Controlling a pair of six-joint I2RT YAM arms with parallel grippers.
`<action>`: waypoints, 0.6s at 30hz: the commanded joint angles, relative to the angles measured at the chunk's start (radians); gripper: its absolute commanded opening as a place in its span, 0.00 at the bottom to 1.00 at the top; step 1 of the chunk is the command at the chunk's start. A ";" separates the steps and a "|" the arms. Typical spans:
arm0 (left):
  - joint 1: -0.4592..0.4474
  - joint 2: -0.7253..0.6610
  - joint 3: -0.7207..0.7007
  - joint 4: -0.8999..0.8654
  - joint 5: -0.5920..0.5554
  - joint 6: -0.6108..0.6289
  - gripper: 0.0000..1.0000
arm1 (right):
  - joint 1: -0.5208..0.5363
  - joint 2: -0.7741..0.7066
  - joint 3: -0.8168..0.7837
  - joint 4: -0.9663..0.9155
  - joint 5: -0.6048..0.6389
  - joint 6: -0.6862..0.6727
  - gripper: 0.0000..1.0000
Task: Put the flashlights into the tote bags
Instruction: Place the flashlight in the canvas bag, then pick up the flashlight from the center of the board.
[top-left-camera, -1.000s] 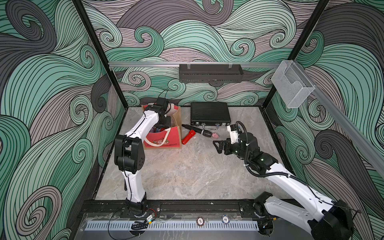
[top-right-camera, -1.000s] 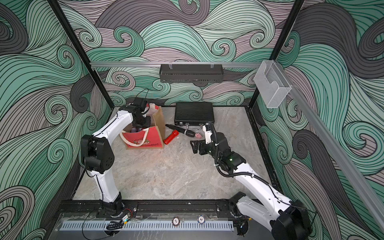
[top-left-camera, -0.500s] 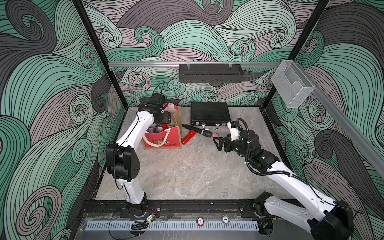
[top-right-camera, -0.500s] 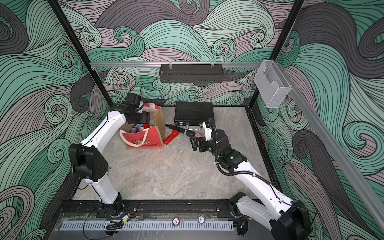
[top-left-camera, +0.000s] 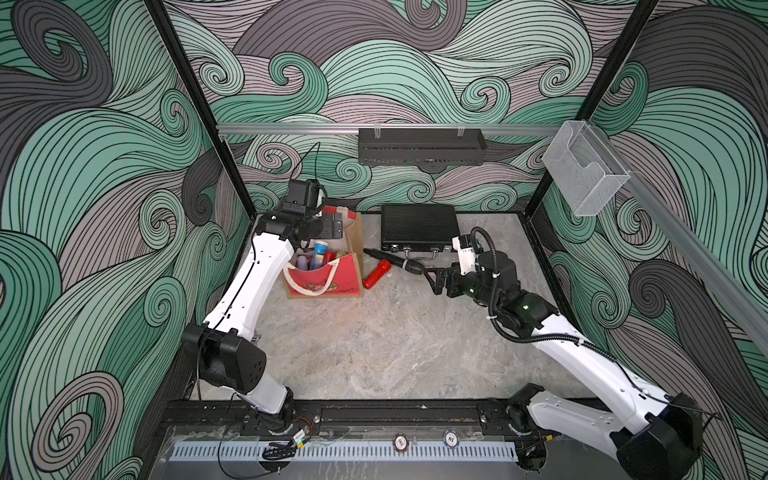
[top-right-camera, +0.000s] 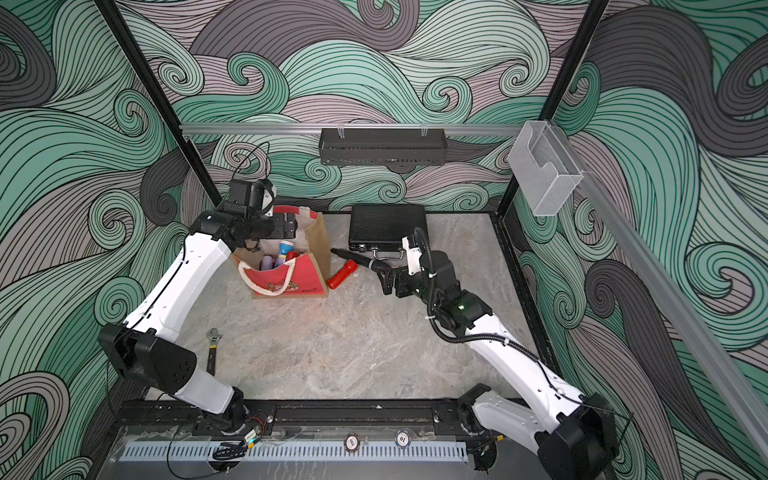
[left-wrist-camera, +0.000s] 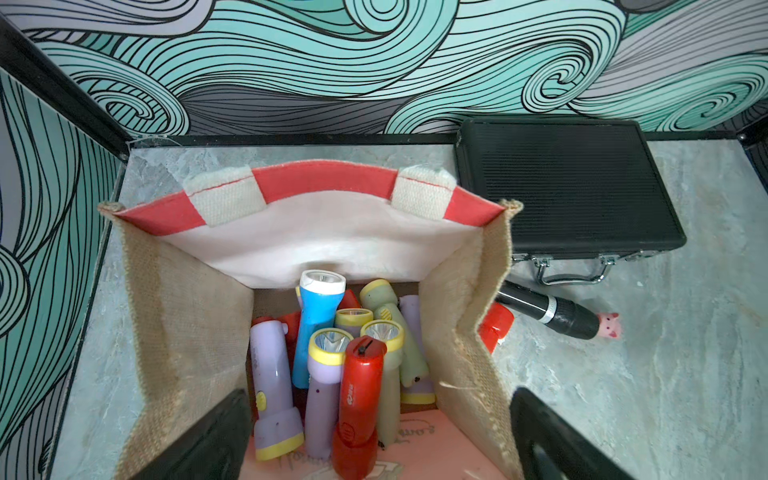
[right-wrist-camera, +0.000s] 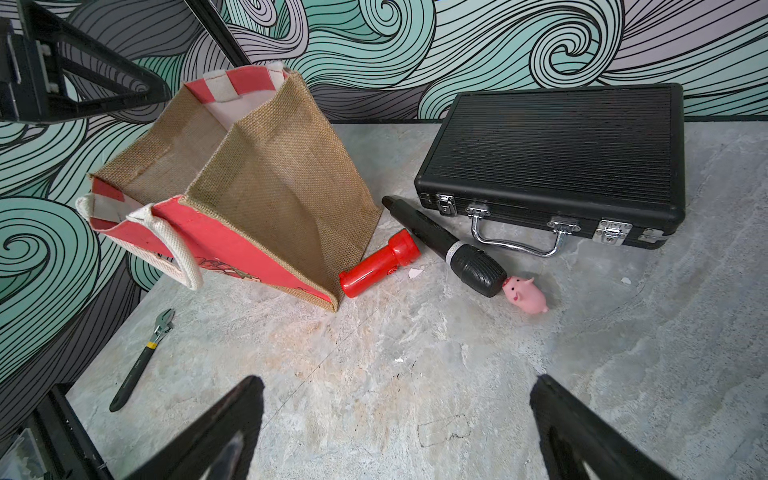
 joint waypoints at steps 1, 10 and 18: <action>-0.041 -0.040 0.052 -0.057 -0.023 0.050 0.99 | 0.006 -0.010 0.003 0.005 0.036 -0.002 1.00; -0.236 -0.012 0.117 -0.064 -0.018 0.111 0.98 | 0.005 -0.009 0.010 -0.018 0.066 -0.007 1.00; -0.371 0.108 0.150 -0.013 0.022 0.085 0.98 | 0.001 -0.029 -0.030 -0.075 0.114 0.002 1.00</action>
